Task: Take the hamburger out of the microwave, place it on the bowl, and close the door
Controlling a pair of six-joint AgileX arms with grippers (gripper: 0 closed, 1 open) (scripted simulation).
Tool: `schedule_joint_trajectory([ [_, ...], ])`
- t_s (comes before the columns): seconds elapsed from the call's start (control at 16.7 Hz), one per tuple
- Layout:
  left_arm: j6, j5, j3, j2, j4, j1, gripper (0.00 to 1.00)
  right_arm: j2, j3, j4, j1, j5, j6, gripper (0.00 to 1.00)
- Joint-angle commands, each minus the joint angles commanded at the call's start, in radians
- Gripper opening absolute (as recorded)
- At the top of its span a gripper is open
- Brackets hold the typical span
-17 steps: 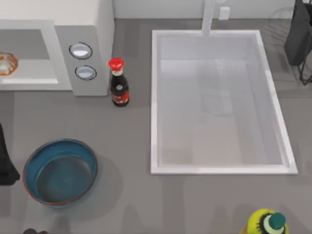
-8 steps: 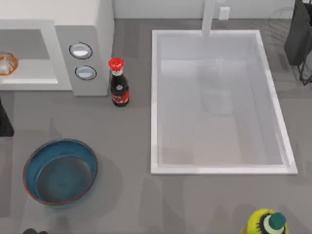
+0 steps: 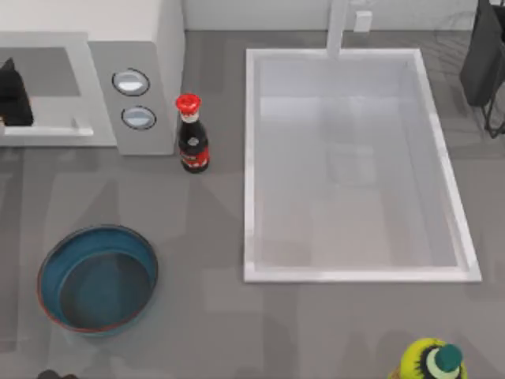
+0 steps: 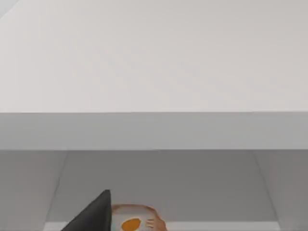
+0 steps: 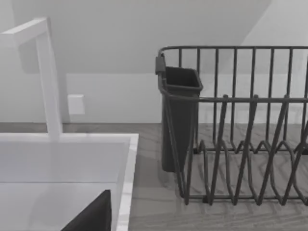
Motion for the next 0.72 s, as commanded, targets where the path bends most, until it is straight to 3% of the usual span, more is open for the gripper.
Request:
schedule_joint_trajectory([
  [0.42,0.024,0.062,0.277,0.67,0.296,0.054,1.0,0.0,0.0,0.0,0.0,0.0,0.0,1.0],
  [0.72,0.036,0.092,0.409,0.99,0.437,0.079,1.0,0.0,0.0,0.0,0.0,0.0,0.0,1.0],
])
